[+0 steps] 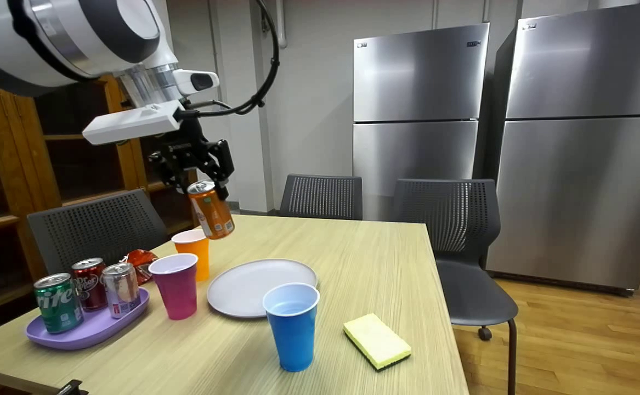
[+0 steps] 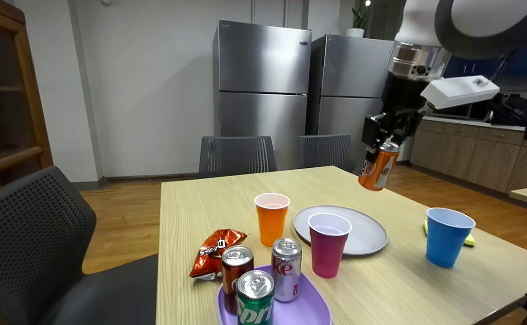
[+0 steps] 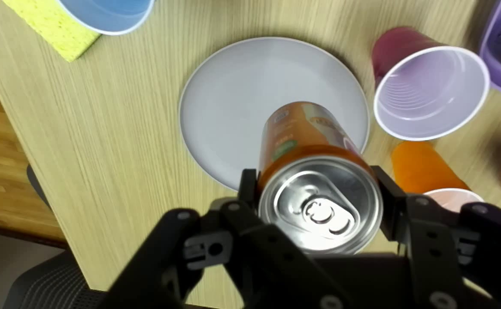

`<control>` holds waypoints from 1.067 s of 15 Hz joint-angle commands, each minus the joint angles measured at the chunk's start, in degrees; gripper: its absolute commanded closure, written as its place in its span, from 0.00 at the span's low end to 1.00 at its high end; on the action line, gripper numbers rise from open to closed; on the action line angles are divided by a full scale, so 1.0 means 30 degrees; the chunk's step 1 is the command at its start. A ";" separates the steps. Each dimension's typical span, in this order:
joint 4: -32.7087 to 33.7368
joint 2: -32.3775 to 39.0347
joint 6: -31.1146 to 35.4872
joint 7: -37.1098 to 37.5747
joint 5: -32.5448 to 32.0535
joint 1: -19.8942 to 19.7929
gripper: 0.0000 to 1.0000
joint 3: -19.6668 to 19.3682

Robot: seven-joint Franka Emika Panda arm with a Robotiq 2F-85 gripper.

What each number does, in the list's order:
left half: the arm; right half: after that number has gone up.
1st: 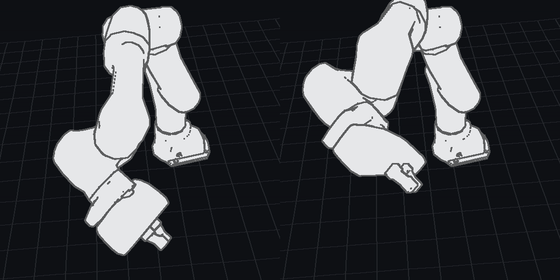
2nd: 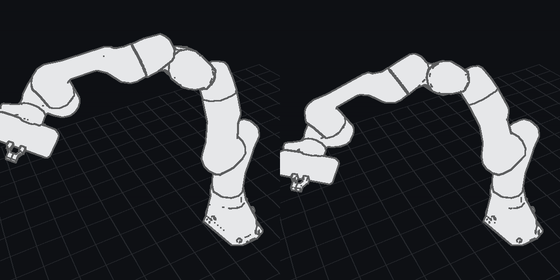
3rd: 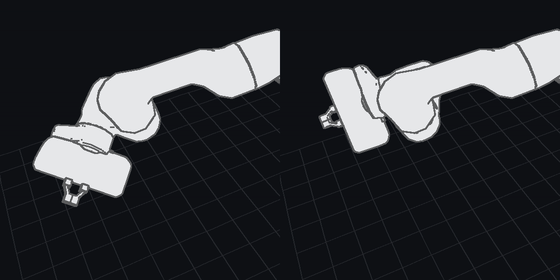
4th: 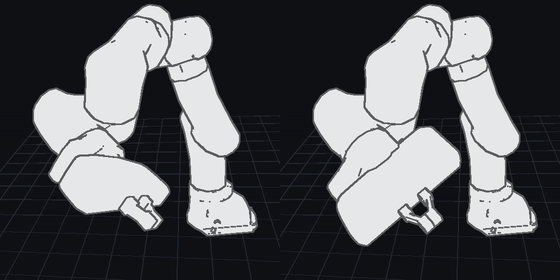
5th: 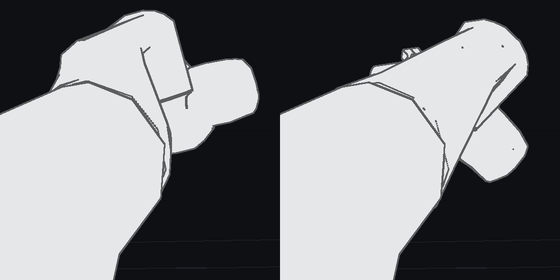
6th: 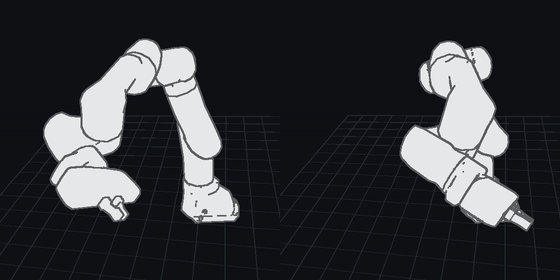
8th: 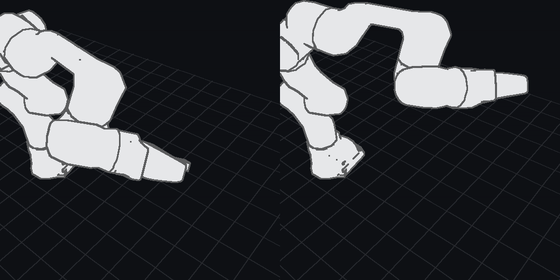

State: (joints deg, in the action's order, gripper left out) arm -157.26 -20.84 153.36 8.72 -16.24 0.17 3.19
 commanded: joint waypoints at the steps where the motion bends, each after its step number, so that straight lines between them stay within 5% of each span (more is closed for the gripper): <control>1: -0.0698 -0.2108 -0.1181 -0.0157 0.1169 0.1031 0.61 0.1241; 10: -0.0126 -0.2000 -0.2868 -0.0260 0.3626 0.4540 0.61 0.3218; 16: 0.0282 -0.1179 -0.3767 -0.0262 0.4214 0.5660 0.61 0.3953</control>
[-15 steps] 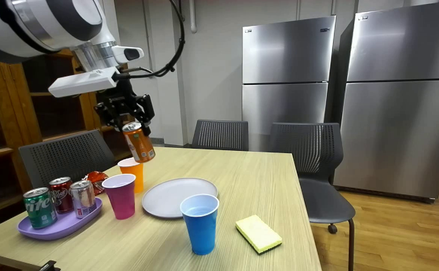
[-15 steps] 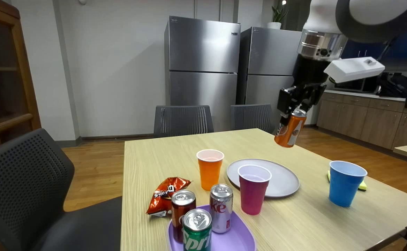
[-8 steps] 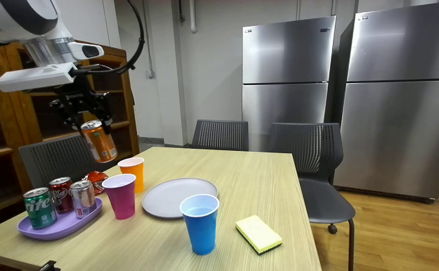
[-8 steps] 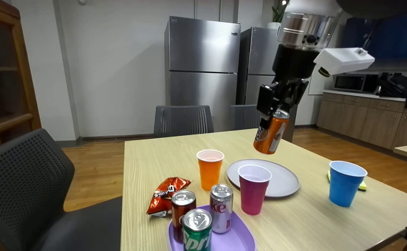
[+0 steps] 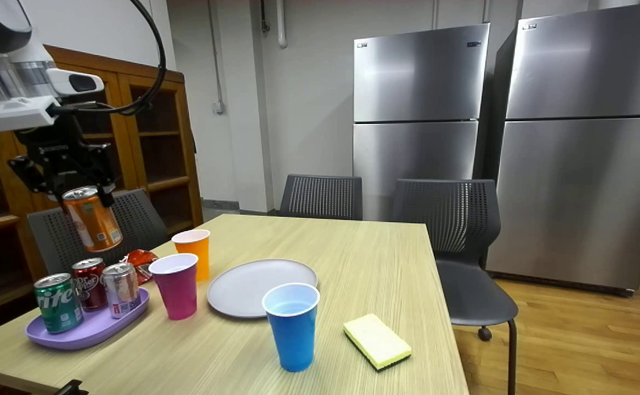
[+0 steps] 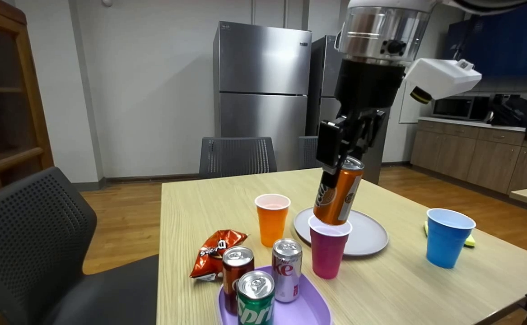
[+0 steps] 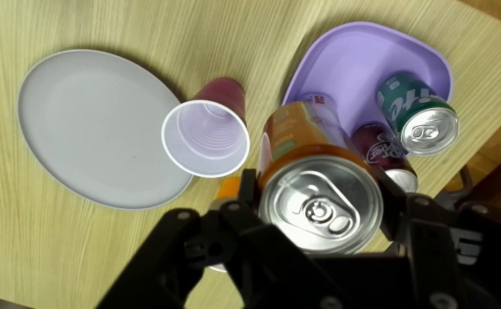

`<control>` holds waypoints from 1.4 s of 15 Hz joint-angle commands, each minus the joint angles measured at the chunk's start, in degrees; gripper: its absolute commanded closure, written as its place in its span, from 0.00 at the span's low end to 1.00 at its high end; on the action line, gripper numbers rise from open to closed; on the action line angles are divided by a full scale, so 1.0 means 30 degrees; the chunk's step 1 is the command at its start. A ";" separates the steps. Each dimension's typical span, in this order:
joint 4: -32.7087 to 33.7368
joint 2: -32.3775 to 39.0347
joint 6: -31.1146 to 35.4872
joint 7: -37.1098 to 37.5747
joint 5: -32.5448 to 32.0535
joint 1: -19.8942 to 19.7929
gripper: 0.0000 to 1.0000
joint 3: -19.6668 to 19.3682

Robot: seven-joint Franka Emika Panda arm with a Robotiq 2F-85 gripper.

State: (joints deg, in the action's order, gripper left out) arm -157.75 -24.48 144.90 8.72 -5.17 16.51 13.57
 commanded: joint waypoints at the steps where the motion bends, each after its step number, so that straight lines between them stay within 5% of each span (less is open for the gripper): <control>1: 0.0504 0.0226 -0.1039 -0.0295 0.0580 0.0322 0.61 0.0558; 21: 0.3060 0.6000 -0.1167 0.0662 -0.0033 0.0241 0.61 0.1469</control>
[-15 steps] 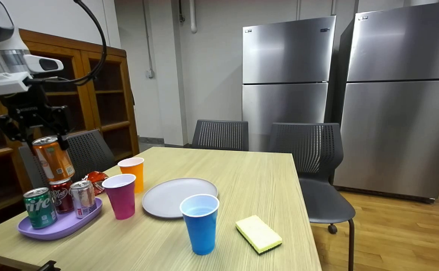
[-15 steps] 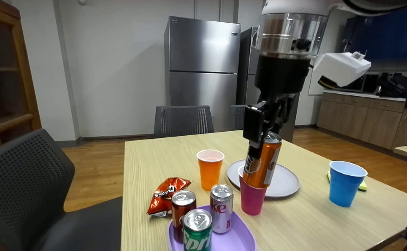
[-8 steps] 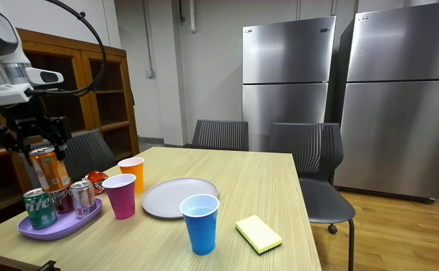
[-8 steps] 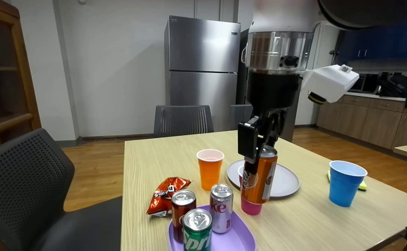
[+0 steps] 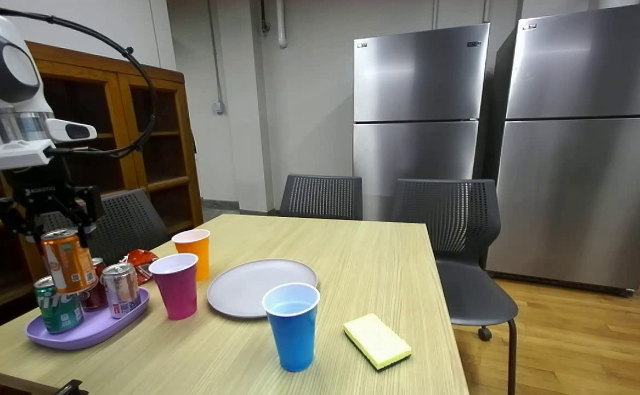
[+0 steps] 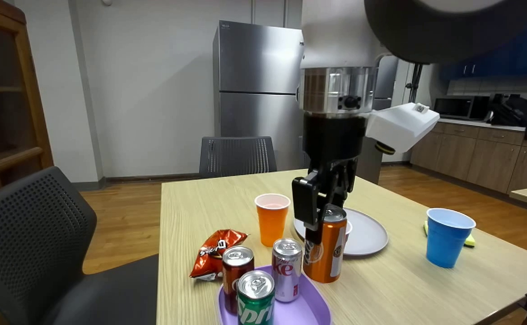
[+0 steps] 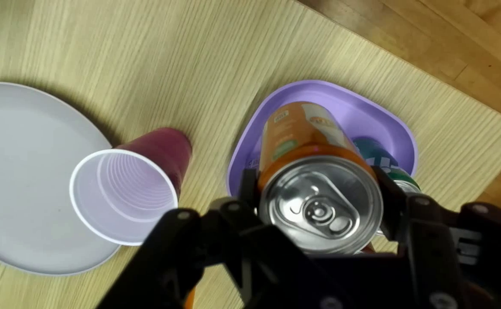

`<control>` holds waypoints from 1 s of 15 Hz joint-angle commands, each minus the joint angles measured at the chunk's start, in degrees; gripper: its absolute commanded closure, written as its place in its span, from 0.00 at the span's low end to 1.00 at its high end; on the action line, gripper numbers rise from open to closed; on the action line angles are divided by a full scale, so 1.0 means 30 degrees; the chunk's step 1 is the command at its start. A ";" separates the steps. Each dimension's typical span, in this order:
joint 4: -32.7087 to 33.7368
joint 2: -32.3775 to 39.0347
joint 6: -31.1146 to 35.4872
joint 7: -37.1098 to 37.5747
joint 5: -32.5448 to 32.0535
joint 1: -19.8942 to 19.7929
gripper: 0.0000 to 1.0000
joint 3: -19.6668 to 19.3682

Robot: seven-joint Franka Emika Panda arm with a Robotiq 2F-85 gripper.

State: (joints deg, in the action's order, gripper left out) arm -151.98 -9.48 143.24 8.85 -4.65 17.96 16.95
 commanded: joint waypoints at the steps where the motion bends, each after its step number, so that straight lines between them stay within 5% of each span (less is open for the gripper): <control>1: 0.1311 0.1320 -0.0570 0.0772 -0.0303 -0.0253 0.61 0.0342; 15: 0.2604 0.4962 0.0302 0.4648 -0.2499 0.0119 0.61 -0.0151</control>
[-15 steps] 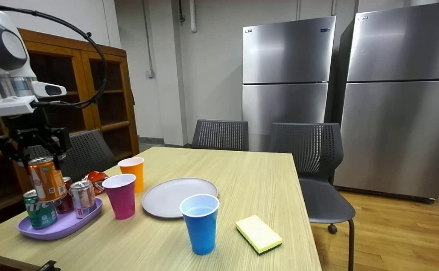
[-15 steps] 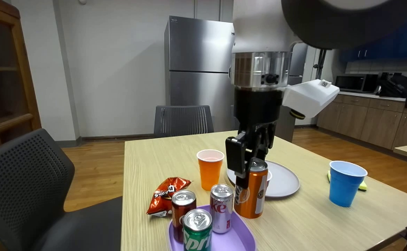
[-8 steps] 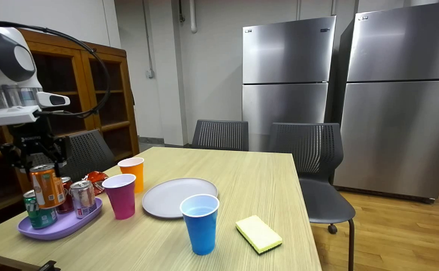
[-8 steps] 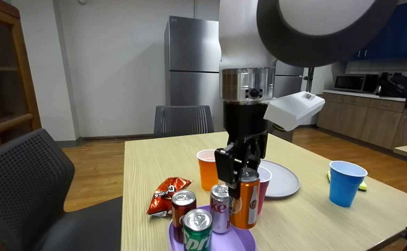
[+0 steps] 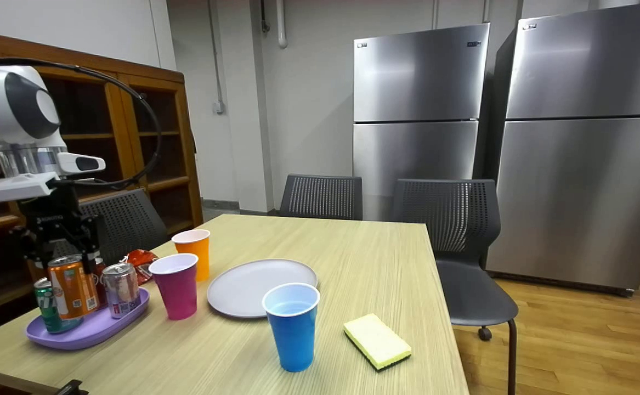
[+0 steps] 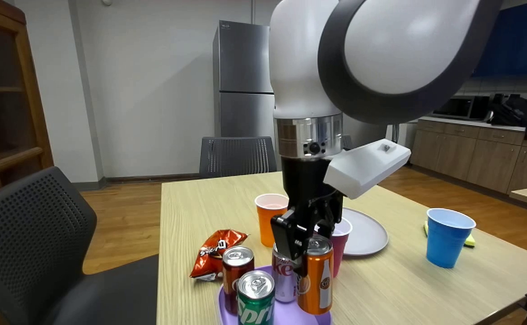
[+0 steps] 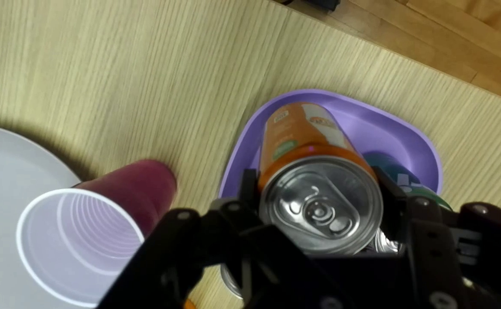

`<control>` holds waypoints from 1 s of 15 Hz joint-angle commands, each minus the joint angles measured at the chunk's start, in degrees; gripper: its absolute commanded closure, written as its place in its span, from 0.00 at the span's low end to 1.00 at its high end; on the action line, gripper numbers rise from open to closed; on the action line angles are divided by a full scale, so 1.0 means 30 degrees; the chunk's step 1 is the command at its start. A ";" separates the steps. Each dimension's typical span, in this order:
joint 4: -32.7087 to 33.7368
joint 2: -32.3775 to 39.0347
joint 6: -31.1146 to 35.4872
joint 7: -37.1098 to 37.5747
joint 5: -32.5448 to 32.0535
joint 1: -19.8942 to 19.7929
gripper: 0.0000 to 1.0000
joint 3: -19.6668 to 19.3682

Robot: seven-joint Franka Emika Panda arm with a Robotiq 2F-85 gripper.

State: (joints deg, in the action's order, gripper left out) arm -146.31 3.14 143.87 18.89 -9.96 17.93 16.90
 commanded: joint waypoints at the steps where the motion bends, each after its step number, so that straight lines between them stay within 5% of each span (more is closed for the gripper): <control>1: 0.0816 0.0979 0.0146 0.1481 -0.0770 0.0157 0.61 -0.0205; 15: 0.1941 0.3507 0.1736 0.2683 -0.0531 0.0871 0.61 -0.1454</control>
State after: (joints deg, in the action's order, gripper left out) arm -142.17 12.38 148.56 24.88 -11.09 19.03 13.67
